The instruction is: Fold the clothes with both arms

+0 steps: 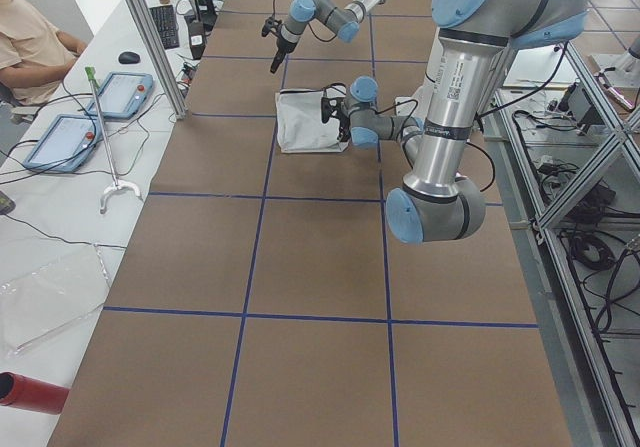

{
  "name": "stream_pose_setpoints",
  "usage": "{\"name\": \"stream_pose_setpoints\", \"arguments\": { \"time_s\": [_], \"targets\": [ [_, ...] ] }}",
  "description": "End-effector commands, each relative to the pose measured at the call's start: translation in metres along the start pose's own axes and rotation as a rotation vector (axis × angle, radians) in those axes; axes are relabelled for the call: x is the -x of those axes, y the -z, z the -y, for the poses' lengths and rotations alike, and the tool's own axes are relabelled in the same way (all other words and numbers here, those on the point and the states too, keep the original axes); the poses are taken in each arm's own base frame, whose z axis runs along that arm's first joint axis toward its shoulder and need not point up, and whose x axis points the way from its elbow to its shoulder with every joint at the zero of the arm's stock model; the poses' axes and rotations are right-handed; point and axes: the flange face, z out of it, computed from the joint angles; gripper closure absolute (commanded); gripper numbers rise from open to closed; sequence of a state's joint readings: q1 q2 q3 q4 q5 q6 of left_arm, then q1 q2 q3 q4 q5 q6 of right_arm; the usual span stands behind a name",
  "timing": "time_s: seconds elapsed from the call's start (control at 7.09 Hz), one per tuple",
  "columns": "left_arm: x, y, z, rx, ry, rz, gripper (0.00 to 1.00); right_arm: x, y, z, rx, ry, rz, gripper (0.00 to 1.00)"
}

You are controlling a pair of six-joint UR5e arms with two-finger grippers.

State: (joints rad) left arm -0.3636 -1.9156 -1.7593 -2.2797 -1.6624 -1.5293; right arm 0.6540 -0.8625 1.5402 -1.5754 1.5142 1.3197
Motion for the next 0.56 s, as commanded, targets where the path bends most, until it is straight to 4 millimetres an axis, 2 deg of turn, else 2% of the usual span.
{"name": "stream_pose_setpoints", "arguments": {
  "time_s": [0.0, 0.42],
  "targets": [
    [0.0129, -0.0141, 0.0007, 0.002, 0.003, 0.035, 0.00, -0.0015, -0.0023, -0.0020, 0.002, 0.004, -0.004, 0.00],
    [0.0127, -0.0156, -0.0011, 0.005, 0.002, 0.035, 0.00, -0.0022, -0.0029, -0.0022, 0.002, 0.005, -0.004, 0.00]
  ]
}}
